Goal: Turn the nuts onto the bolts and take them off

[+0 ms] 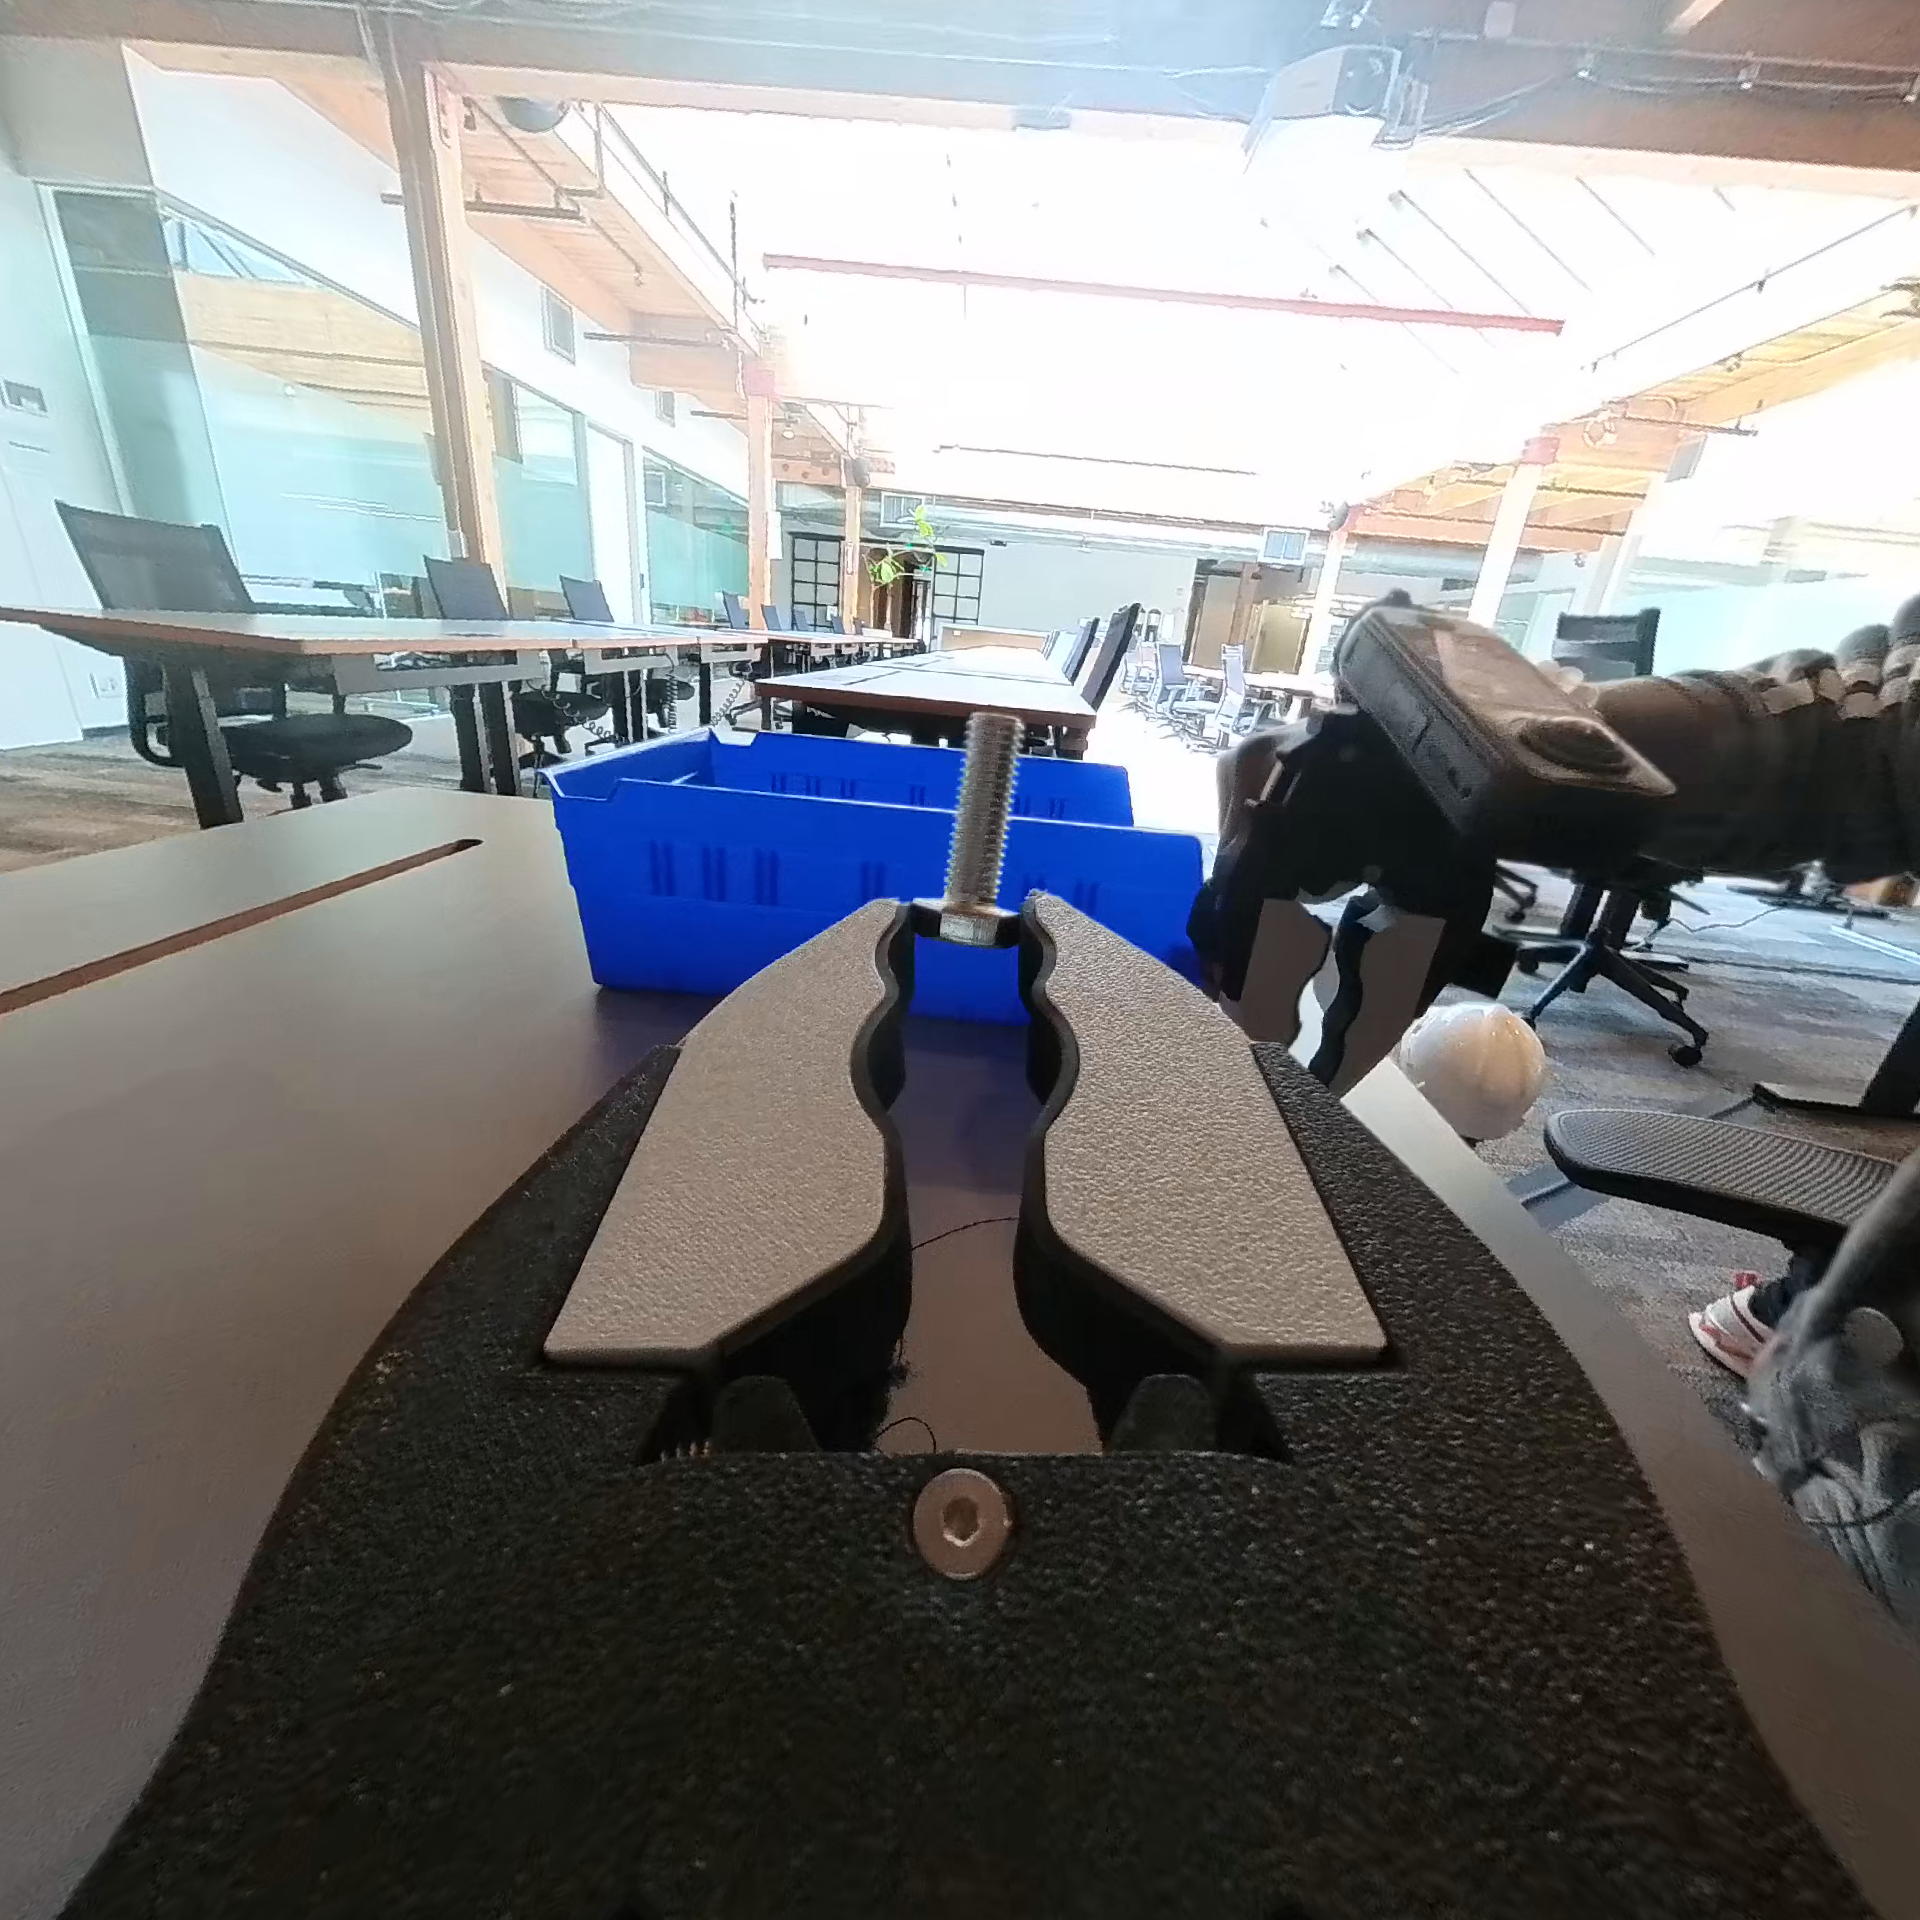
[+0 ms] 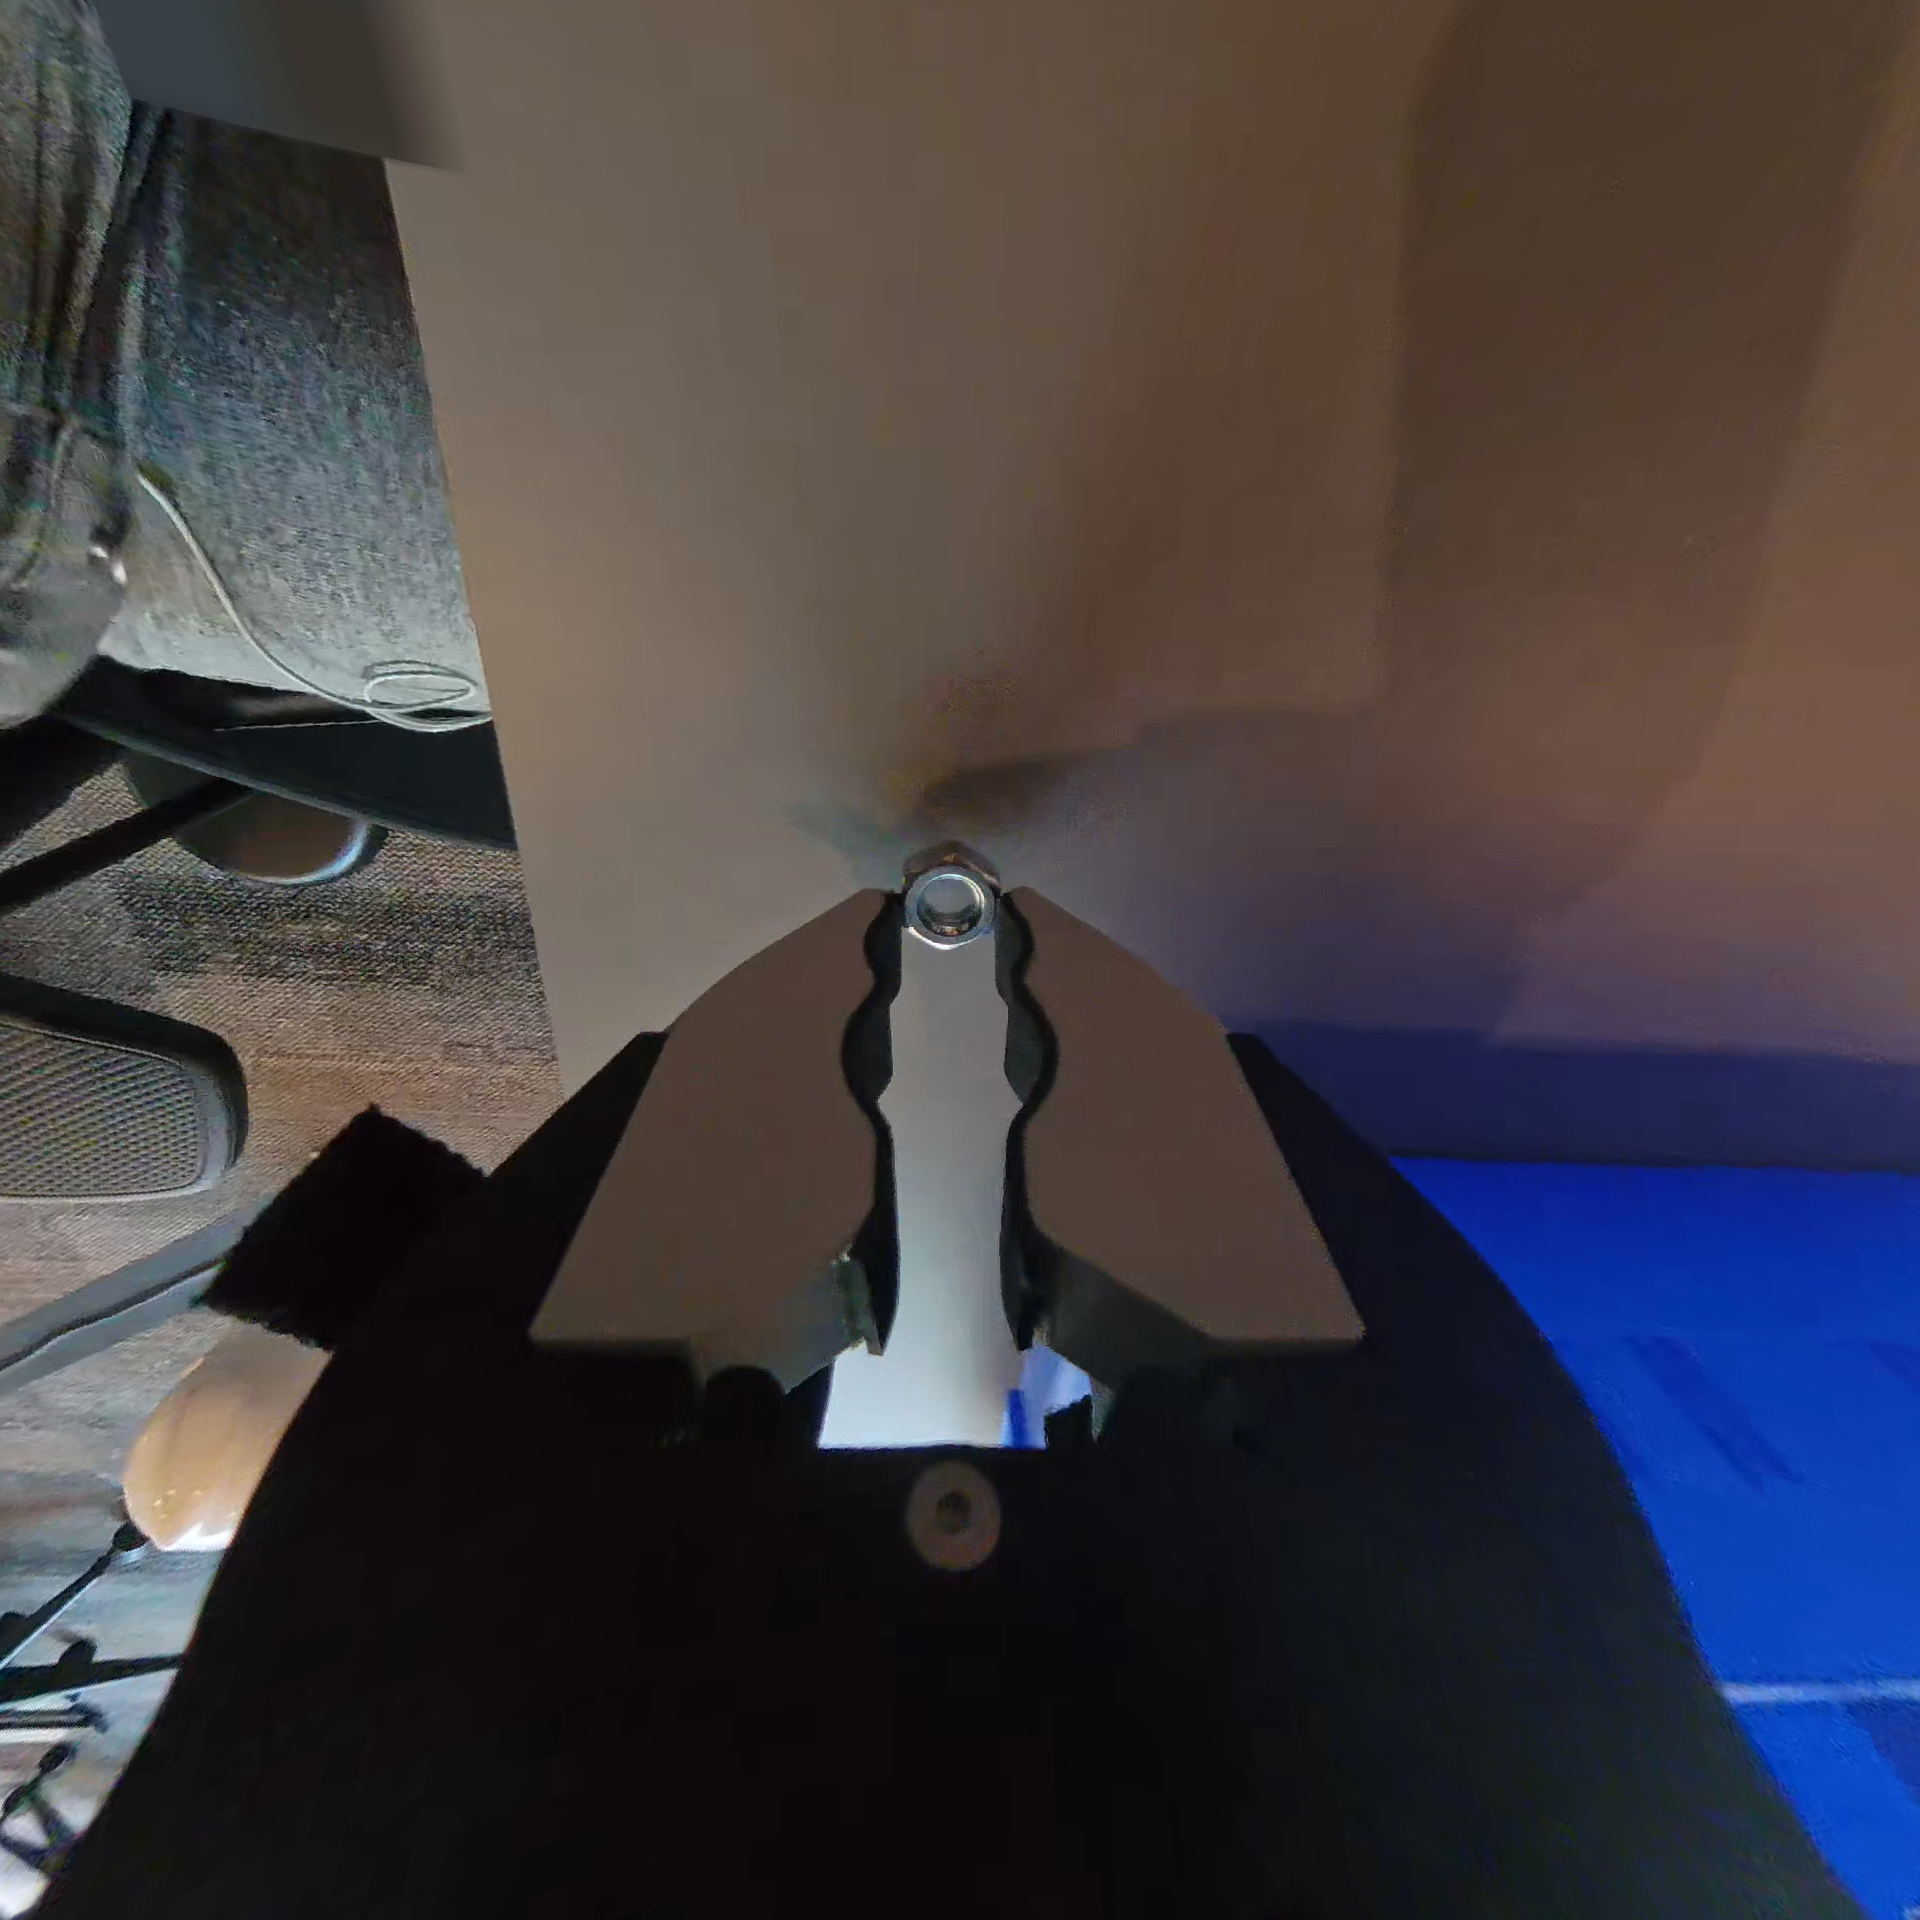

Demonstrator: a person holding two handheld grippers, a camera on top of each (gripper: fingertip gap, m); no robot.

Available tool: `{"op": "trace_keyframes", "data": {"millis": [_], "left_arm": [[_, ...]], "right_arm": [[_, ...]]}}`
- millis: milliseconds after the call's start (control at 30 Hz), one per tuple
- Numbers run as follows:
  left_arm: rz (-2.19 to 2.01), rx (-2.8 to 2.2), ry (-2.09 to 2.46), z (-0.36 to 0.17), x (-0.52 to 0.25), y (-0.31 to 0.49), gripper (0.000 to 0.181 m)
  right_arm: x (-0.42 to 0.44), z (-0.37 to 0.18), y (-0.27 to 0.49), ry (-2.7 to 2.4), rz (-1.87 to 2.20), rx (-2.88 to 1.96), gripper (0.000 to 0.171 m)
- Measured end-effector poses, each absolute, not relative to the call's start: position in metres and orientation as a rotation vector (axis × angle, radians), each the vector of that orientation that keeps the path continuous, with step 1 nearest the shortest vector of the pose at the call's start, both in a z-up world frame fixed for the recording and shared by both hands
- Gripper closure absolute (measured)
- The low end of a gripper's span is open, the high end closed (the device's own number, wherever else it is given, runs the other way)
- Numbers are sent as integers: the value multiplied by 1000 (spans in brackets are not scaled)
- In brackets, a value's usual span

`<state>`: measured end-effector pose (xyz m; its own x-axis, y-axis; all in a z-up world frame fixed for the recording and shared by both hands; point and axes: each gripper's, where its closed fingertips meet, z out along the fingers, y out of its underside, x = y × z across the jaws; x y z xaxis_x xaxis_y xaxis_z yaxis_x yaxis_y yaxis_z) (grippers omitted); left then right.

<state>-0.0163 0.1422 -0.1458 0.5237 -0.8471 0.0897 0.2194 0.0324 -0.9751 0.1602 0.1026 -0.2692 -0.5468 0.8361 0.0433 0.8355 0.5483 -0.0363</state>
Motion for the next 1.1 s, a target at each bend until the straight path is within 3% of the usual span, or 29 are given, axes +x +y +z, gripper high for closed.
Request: {"op": "trace_keyframes", "data": {"millis": [33, 267, 433, 667, 1100], "left_arm": [[-910, -1280, 626, -145, -16, 142, 163], [-950, -1256, 602, -136, -24, 139, 162], [-980, -1253, 609, -133, -27, 138, 162], [-1007, -1233, 590, -128, -37, 137, 162], [-1007, -1228, 613, -126, -35, 135, 162]], "right_arm": [[154, -263, 104, -2709, 35, -1453, 154], [62, -164, 122, -2595, 247, -1174, 154], [1, -107, 139, -2599, 181, -888, 155], [-39, -98, 134, -2738, 128, -575, 154], [-46, -101, 135, -2899, 77, -482, 154]]}}
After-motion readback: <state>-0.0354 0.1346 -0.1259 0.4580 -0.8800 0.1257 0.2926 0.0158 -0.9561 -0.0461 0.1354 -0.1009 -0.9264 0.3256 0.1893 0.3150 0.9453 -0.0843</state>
